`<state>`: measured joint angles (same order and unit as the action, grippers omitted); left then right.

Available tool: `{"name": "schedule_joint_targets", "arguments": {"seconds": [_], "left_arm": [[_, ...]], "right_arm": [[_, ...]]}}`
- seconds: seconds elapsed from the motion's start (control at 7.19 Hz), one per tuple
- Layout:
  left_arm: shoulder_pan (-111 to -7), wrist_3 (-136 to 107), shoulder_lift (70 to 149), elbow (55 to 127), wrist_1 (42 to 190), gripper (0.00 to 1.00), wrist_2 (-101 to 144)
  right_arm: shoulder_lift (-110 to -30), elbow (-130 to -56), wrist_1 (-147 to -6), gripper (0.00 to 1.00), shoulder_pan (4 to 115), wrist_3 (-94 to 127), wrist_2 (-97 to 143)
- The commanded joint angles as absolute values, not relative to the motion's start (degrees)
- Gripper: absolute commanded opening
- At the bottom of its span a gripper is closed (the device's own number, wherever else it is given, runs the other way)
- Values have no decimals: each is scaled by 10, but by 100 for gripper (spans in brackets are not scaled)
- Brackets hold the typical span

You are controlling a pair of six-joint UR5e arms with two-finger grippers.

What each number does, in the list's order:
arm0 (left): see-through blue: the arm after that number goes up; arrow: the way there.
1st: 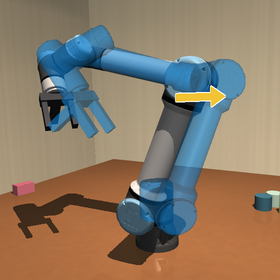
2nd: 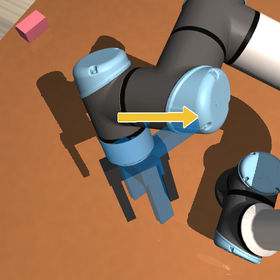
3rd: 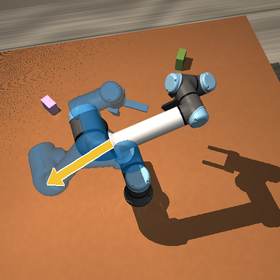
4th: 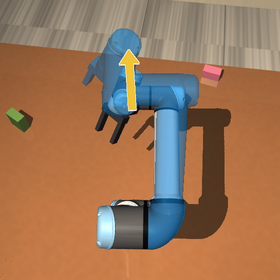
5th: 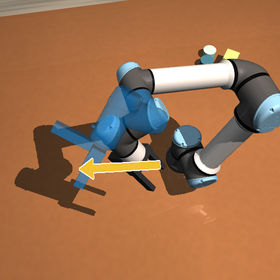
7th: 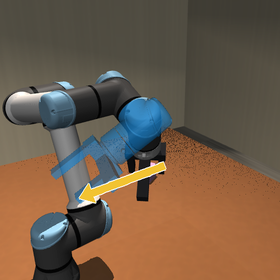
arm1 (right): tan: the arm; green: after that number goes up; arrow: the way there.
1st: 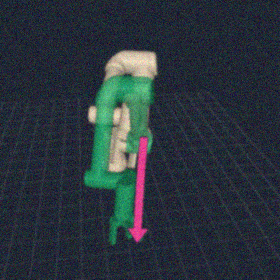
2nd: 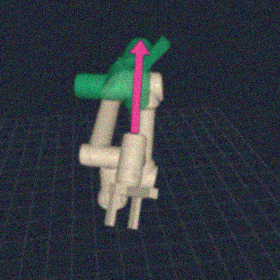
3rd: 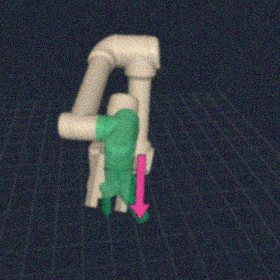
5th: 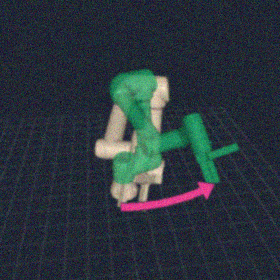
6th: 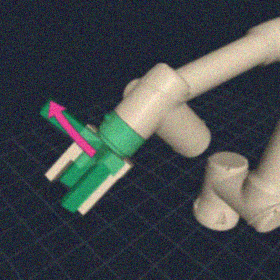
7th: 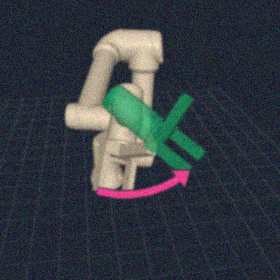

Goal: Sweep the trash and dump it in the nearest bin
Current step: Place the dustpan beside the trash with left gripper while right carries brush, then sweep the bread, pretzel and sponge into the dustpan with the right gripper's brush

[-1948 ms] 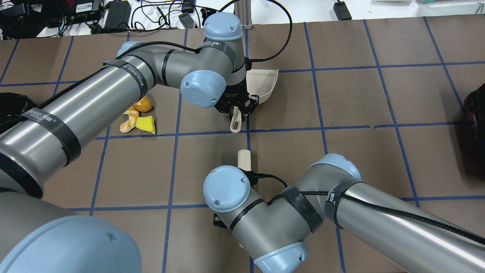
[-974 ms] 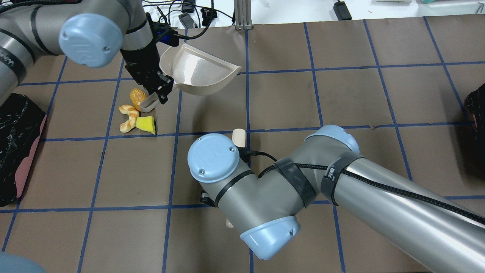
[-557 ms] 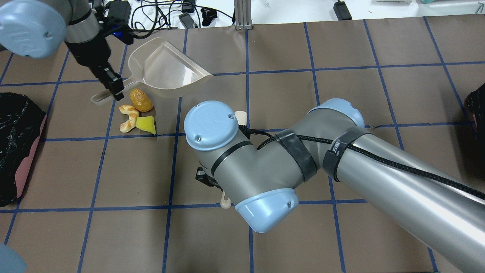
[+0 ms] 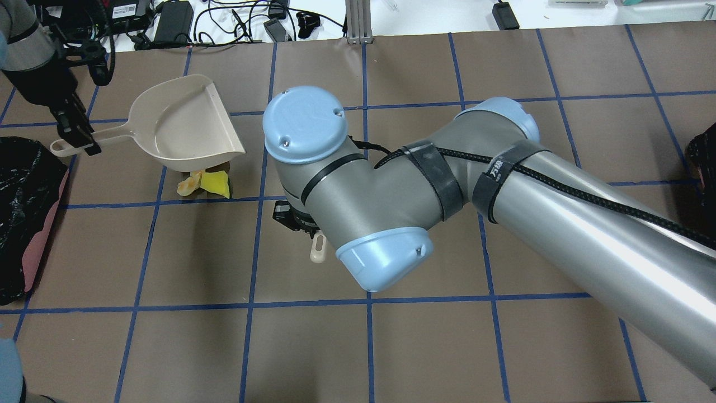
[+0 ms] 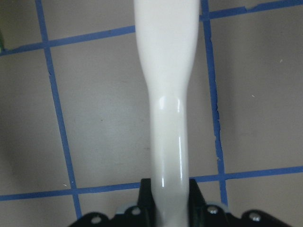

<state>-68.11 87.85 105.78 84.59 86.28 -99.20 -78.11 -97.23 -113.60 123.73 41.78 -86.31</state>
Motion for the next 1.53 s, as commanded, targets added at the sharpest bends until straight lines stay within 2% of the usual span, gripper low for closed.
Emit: {"name": "schedule_joint_targets", "arguments": {"seconds": [0.0,0.42,0.97,1.39], "left_arm": [[-634,1031,1074,852,813,0,-1030],[-619,1180,1124,853,661,0,-1091],[-618,1197,1196,853,583,0,-1094],[-618,1197,1210,853,573,0,-1096]], "right_arm": [[-737,-930,-1135,0,1234,419,-847],[-689,-876,-1138,0,1234,433,-845],[-636,-829,-1132,0,1245,435,-854],[-581,-779,-1132,0,1270,434,-852]]}}
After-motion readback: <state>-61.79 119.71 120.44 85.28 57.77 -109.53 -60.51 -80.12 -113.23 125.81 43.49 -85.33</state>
